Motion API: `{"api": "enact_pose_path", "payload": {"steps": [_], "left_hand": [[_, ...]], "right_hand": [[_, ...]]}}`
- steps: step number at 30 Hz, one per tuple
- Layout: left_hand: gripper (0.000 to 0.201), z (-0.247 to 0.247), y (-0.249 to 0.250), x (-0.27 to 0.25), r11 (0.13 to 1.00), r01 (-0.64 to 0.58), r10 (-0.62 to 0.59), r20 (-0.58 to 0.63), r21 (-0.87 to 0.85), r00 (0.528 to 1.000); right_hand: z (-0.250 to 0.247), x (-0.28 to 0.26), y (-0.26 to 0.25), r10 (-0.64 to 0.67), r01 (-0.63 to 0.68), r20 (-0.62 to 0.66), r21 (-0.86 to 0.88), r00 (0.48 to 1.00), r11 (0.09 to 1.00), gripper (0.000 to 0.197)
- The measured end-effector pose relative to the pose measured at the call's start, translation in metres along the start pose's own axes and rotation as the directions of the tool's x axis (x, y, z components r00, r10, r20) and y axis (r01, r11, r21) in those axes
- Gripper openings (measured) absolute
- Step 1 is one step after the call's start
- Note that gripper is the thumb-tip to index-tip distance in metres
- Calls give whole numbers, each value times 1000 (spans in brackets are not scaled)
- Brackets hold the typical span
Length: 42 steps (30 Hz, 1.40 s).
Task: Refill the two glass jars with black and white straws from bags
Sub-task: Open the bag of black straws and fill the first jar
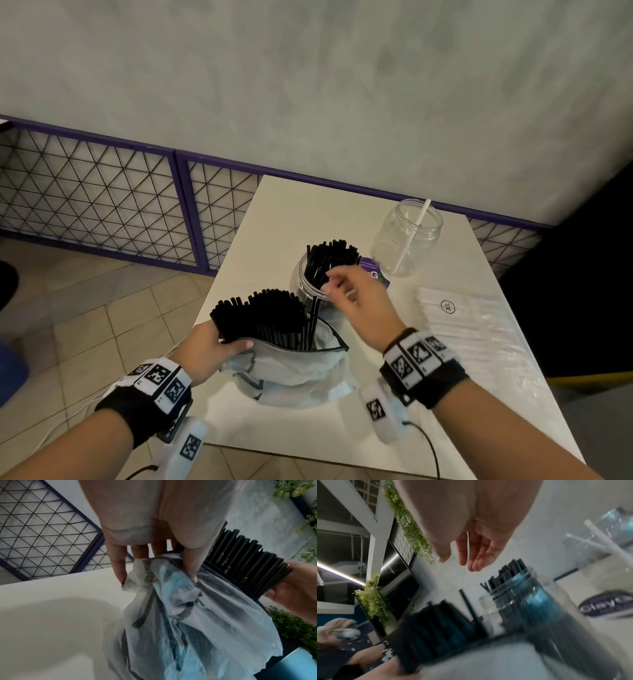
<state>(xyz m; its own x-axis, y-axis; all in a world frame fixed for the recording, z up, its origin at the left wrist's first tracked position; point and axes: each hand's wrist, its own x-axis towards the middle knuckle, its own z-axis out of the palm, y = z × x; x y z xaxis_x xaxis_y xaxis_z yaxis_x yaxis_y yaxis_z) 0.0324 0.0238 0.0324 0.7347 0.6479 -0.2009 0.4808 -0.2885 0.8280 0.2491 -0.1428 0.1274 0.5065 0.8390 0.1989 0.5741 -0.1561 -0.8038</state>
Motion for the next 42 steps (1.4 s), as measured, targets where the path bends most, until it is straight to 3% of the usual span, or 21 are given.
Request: {"api": "enact_pose_path", "payload": {"steps": [3,6,8,13,15,18,22,28,36,39,42], "left_hand": [[36,3,0,0,1000,3,-4,-7,-6,1000],[35,6,3,1,1000,1,-1,-8,2,1000],[35,8,4,0,1000,1,-1,-12,-1,1000],[42,9,2,-3,999,3,-4,-19,-55,1000],[43,9,3,-4,998,-9,8,-15,-58,1000],[51,8,2,-6,998,-24,24,-4,-61,1000],[67,6,-1,-5,998,-24,24,-5,-59,1000],[38,8,1,-3,1000,-18,18,-1,-3,1000],[40,6,4,-3,1000,-13,13,4,26,1000],[52,5,-1,-2,1000,0,0,14,4,1000],[39,6,-2,-3,1000,8,-9,9,19,1000]], "right_hand": [[22,-29,-3,181,-215,225,138,957,967,88],[44,-38,2,221,-271,236,210,946,939,106],[53,-37,4,238,-288,204,260,949,922,99],[59,-35,5,234,-255,120,202,965,946,49],[62,-35,9,251,-265,98,174,963,948,40],[57,-35,8,235,-248,92,168,968,954,37],[41,-35,-2,199,-216,86,304,976,928,29],[12,-32,-24,202,-145,-75,466,977,873,18],[-41,-10,-67,156,-42,-161,550,975,834,26],[-65,3,-81,154,52,-263,637,952,769,23],[-79,21,-87,142,155,-385,642,912,751,16]]}}
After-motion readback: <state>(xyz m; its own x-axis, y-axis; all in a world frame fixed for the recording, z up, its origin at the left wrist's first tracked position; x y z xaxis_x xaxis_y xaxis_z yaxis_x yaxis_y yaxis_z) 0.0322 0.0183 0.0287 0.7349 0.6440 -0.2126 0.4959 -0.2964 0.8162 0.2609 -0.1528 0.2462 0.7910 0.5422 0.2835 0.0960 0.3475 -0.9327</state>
